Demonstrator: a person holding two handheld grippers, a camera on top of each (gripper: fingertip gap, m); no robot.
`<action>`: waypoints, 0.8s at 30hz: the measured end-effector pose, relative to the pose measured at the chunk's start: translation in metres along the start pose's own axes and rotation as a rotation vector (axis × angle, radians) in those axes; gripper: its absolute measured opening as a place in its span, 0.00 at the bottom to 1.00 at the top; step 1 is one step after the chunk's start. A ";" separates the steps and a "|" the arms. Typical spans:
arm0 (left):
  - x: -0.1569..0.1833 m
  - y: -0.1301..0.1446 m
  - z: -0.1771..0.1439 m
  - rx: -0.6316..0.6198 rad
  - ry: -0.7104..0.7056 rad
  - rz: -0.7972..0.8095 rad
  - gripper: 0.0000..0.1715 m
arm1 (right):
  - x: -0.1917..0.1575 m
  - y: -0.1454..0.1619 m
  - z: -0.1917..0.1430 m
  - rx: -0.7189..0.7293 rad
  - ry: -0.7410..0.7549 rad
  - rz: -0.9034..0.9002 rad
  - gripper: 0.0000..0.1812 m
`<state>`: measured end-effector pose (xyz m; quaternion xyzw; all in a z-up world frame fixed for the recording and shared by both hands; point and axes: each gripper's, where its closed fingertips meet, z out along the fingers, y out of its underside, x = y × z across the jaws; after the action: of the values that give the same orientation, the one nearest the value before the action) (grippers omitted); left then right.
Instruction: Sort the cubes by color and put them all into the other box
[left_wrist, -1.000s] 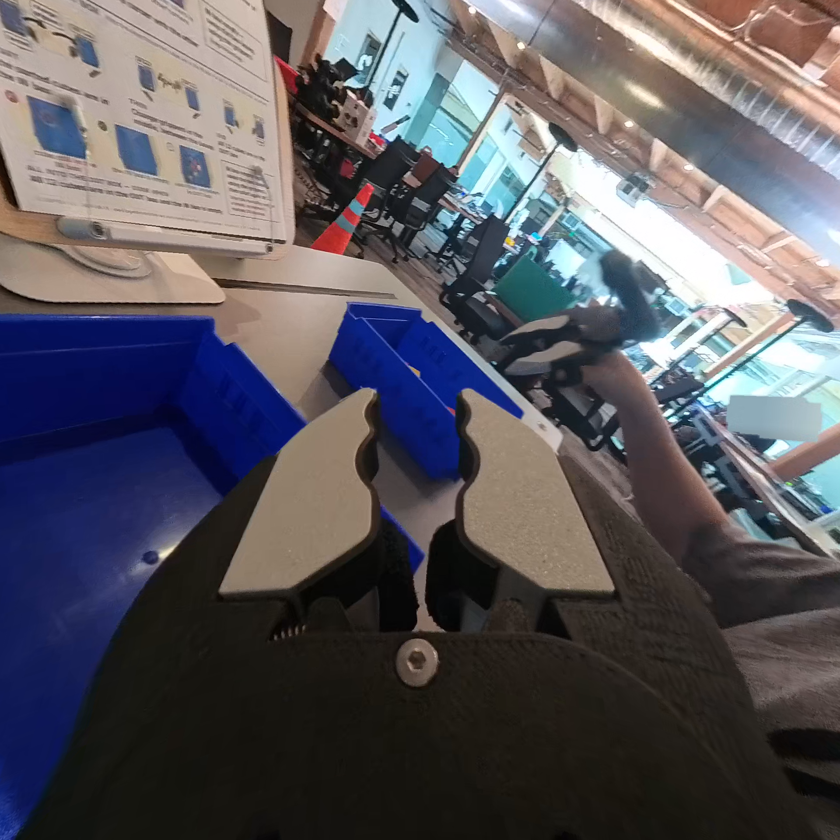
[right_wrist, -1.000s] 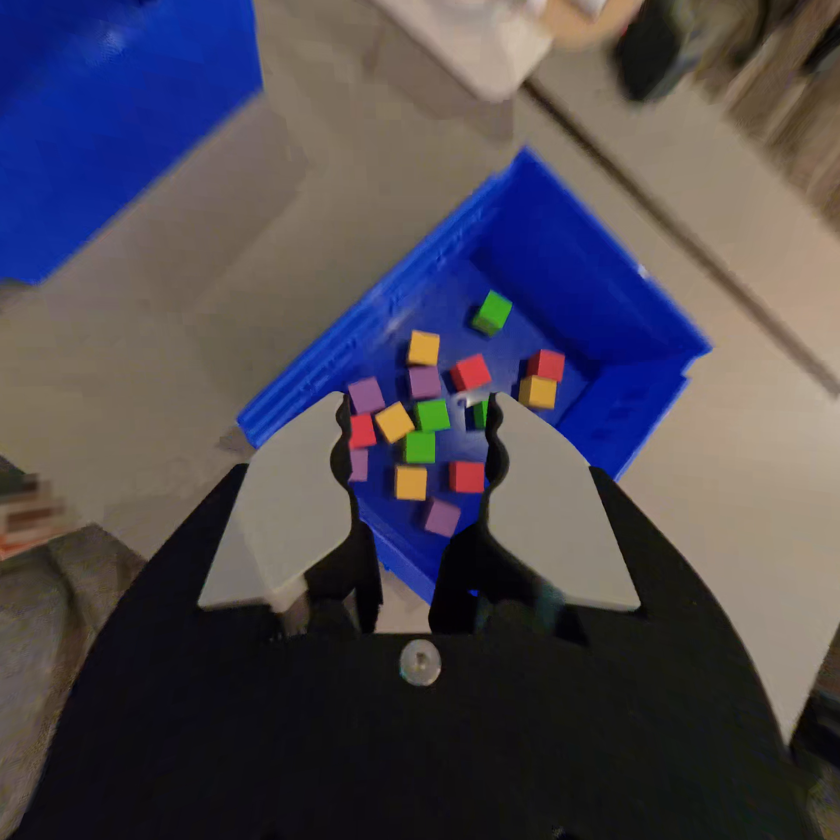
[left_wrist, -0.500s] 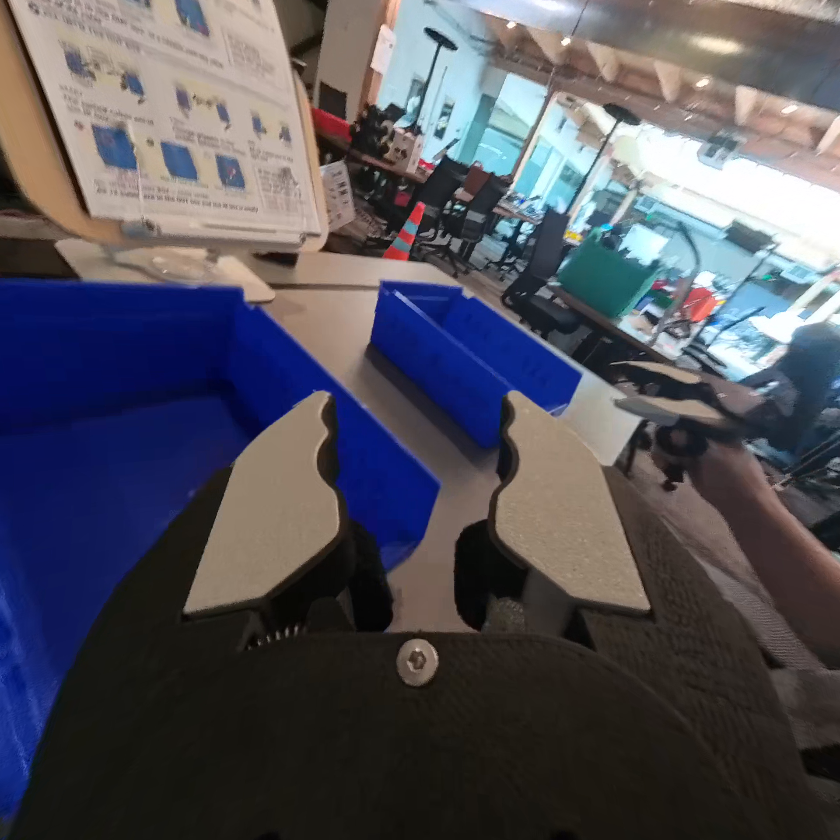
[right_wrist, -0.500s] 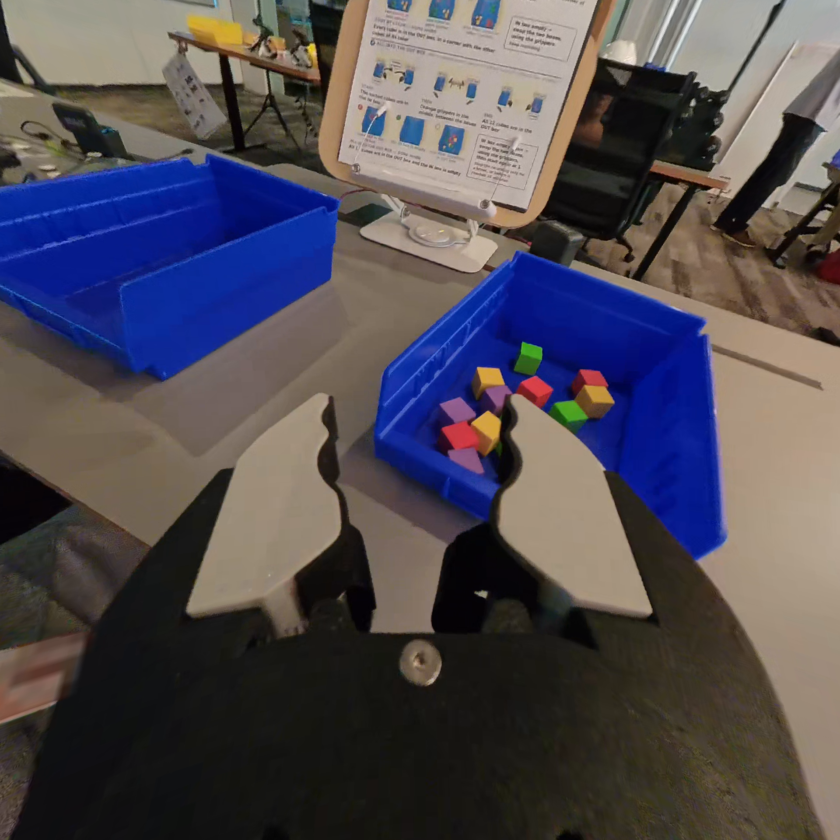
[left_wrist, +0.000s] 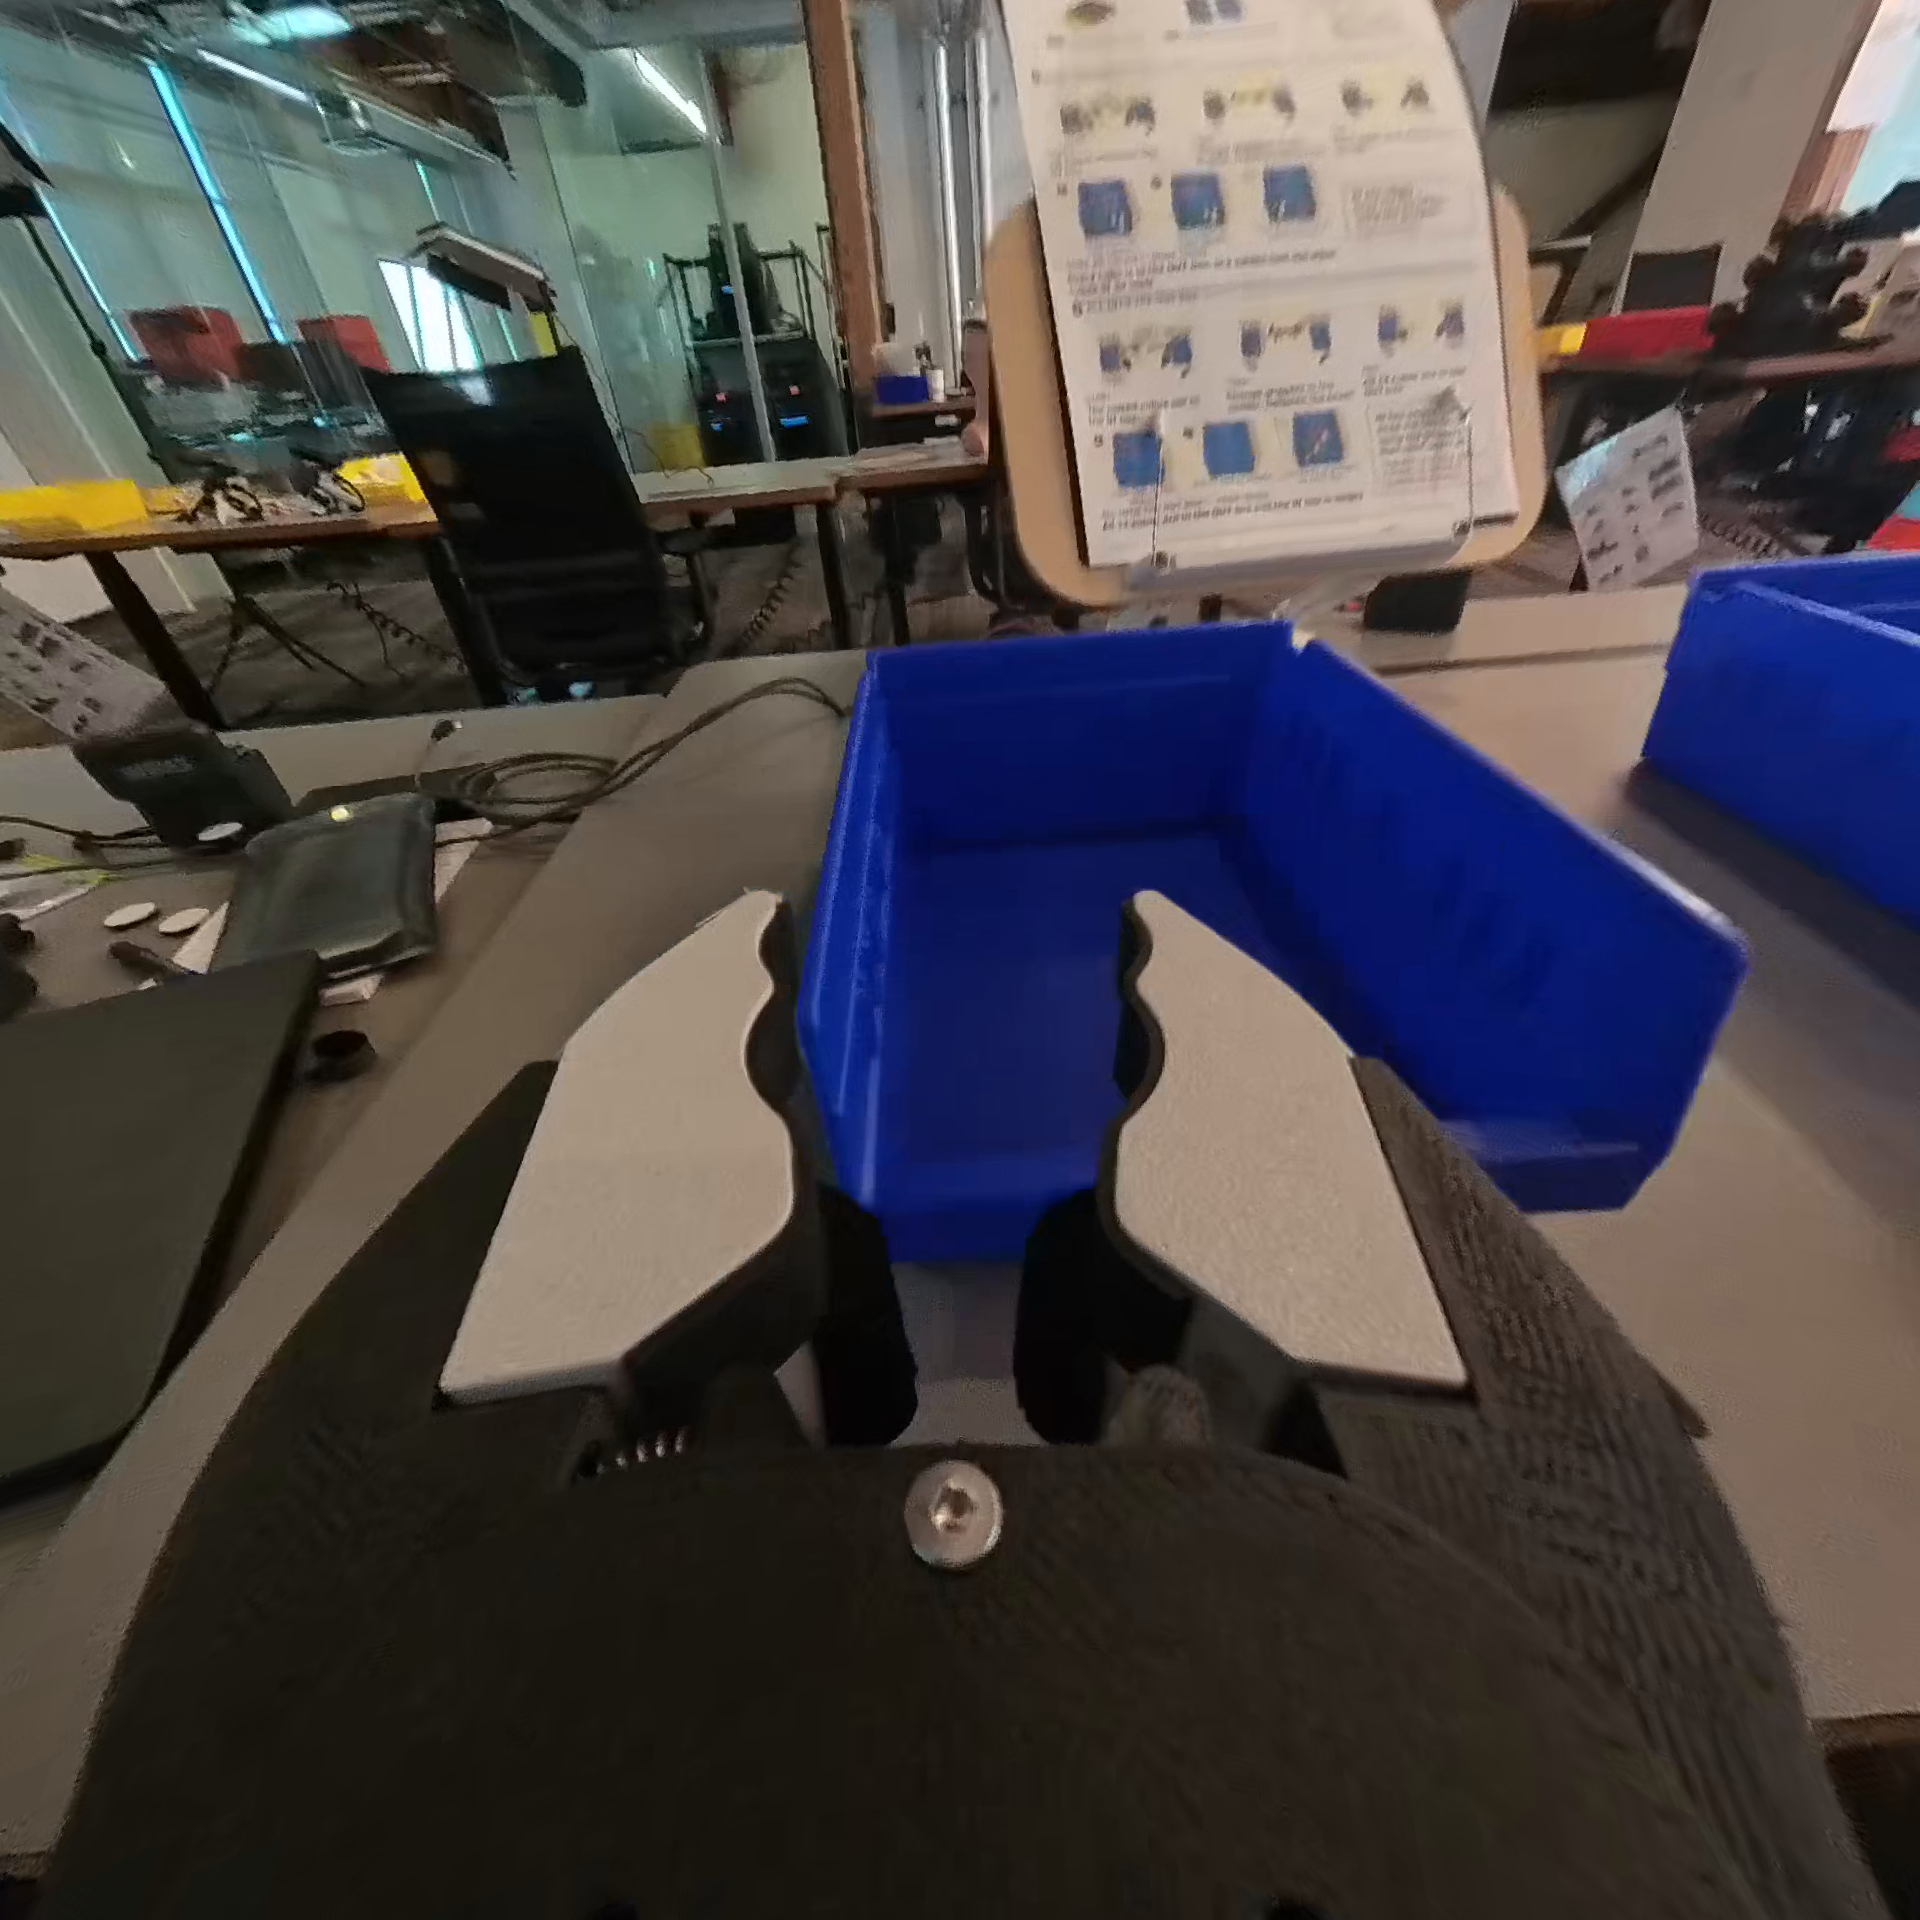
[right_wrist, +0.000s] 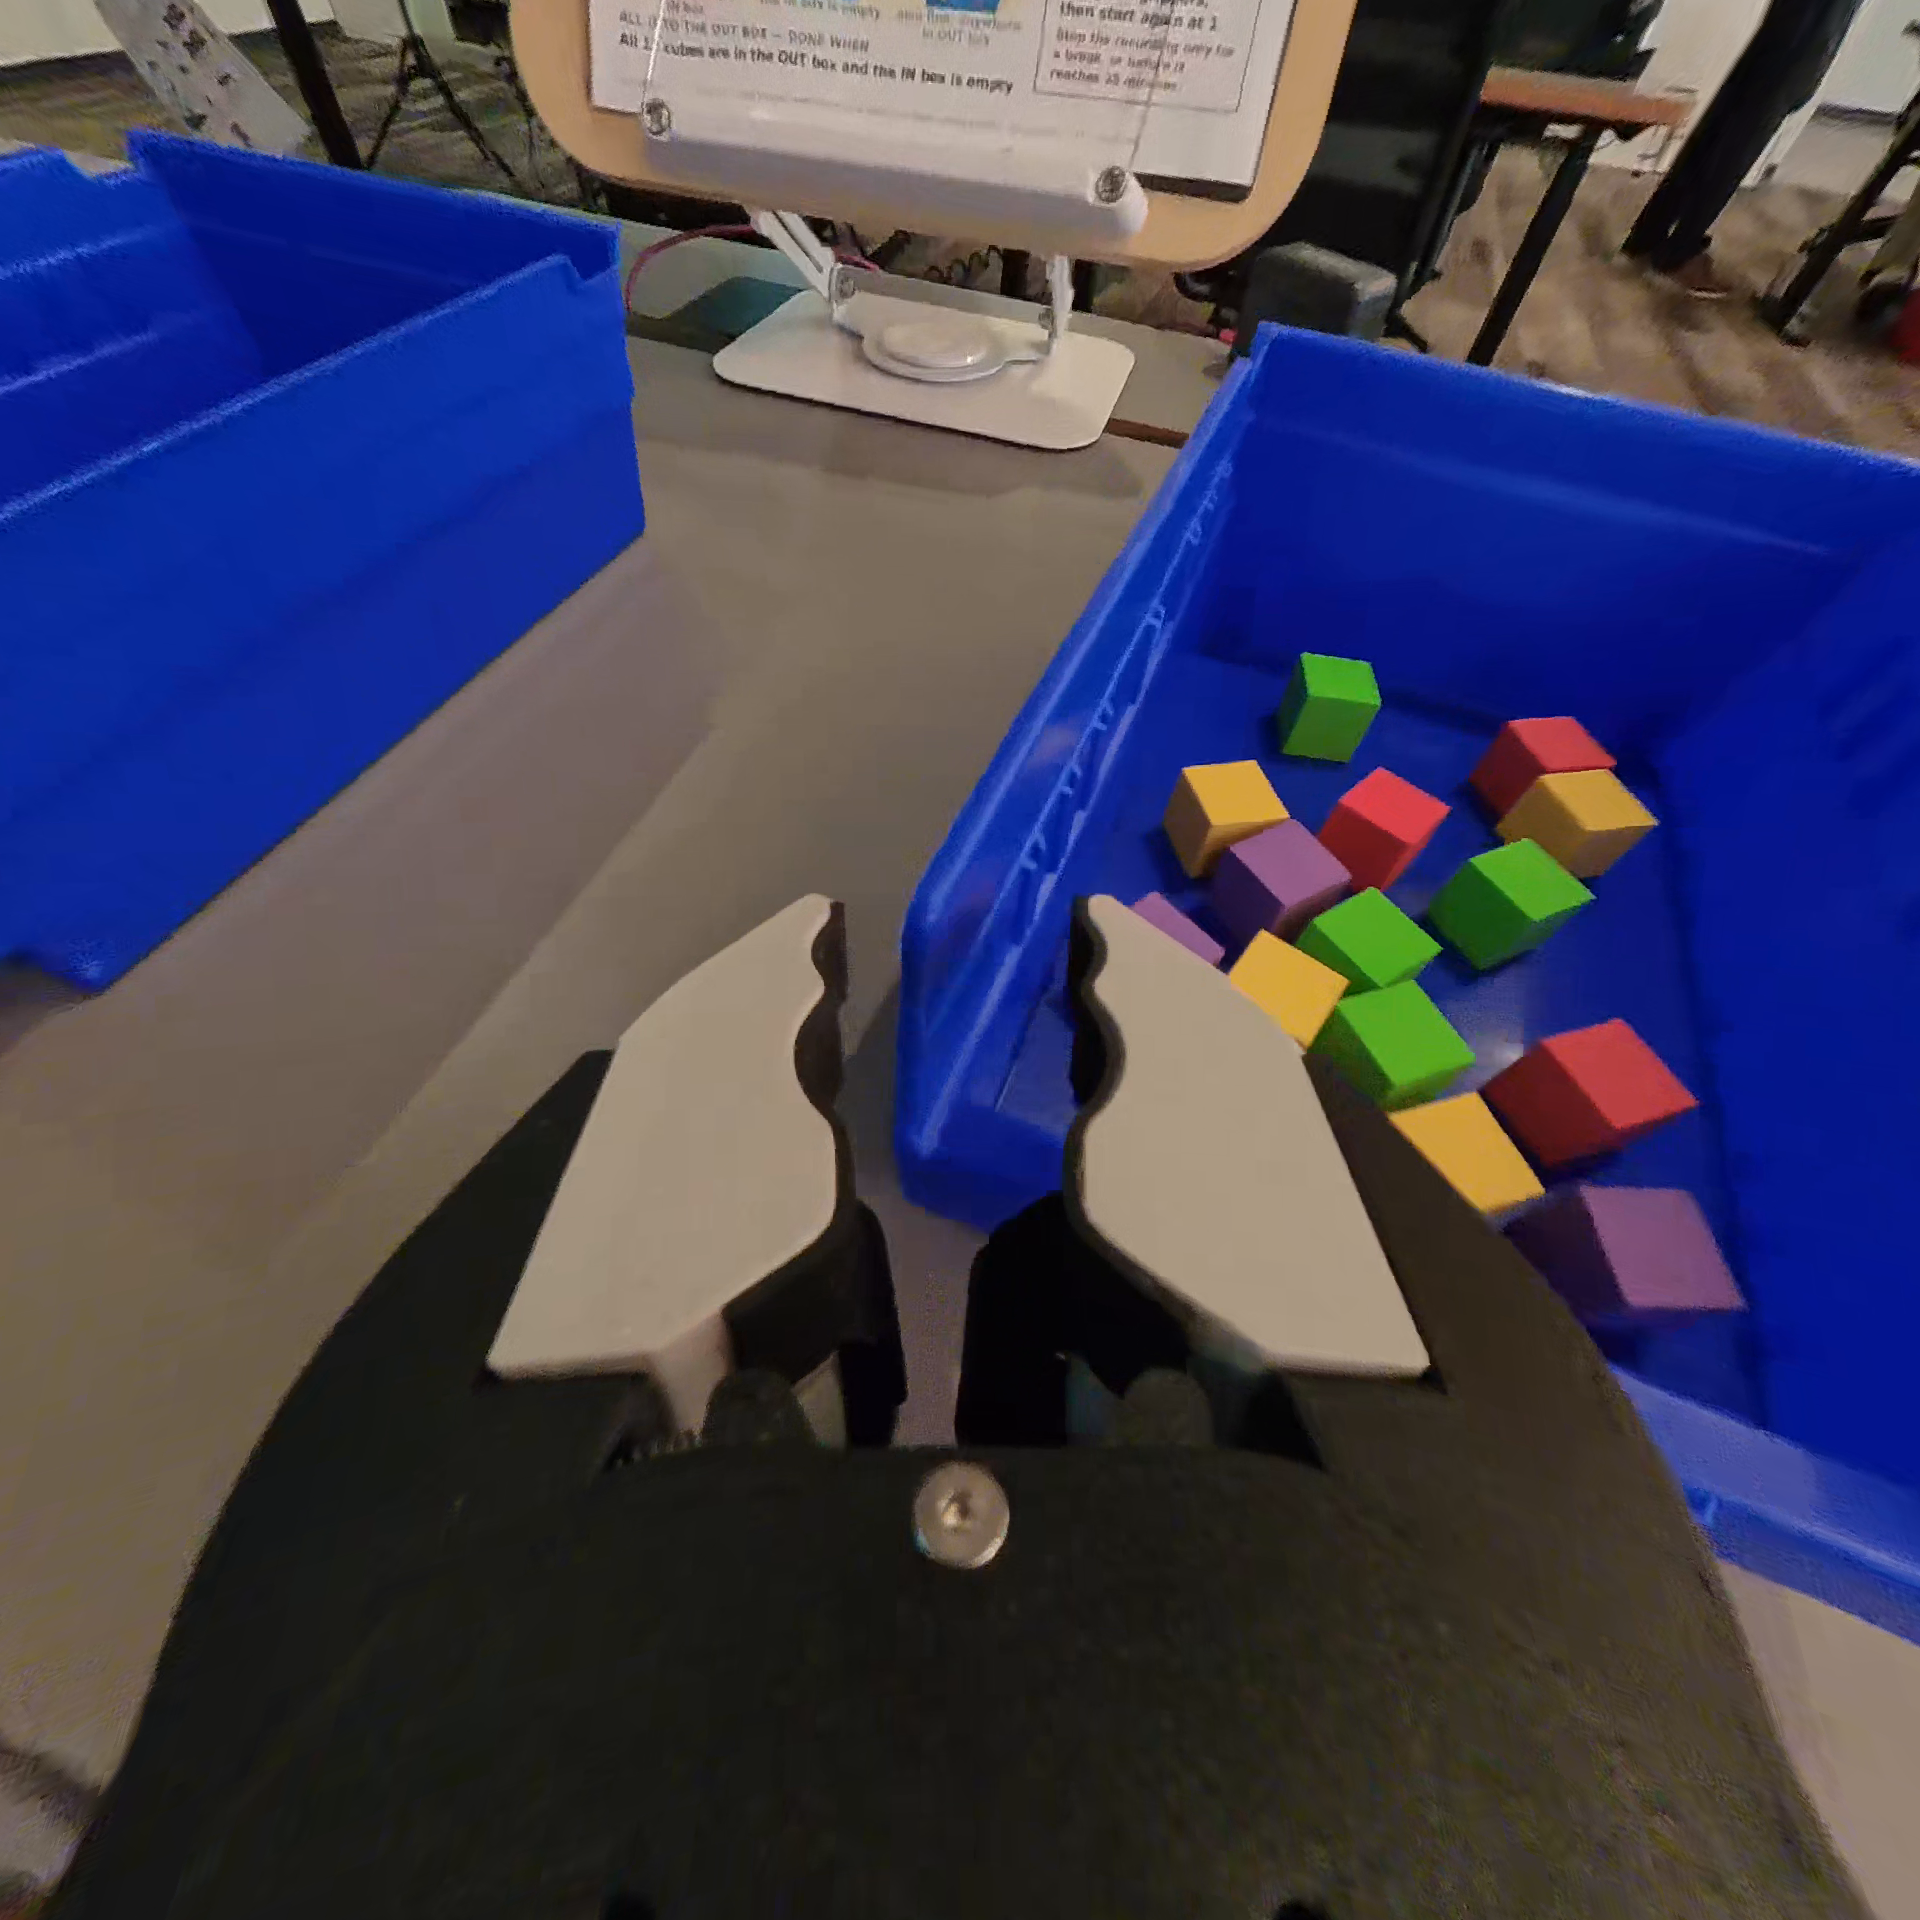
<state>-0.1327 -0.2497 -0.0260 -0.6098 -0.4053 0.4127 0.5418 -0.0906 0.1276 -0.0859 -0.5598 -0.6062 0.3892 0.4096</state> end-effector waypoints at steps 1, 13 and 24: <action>-0.001 0.007 0.004 -0.018 0.023 -0.018 0.35 | 0.000 -0.002 0.005 -0.001 0.016 -0.002 0.22; -0.033 0.071 0.054 -0.283 -0.023 0.002 0.16 | 0.005 0.004 0.020 -0.044 0.092 -0.014 0.12; -0.031 0.081 0.040 -0.395 -0.033 -0.086 0.02 | 0.019 0.006 0.013 -0.070 0.074 -0.047 0.05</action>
<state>-0.1770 -0.2725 -0.1072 -0.6793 -0.5130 0.3118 0.4222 -0.1015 0.1471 -0.0955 -0.5734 -0.6166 0.3371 0.4211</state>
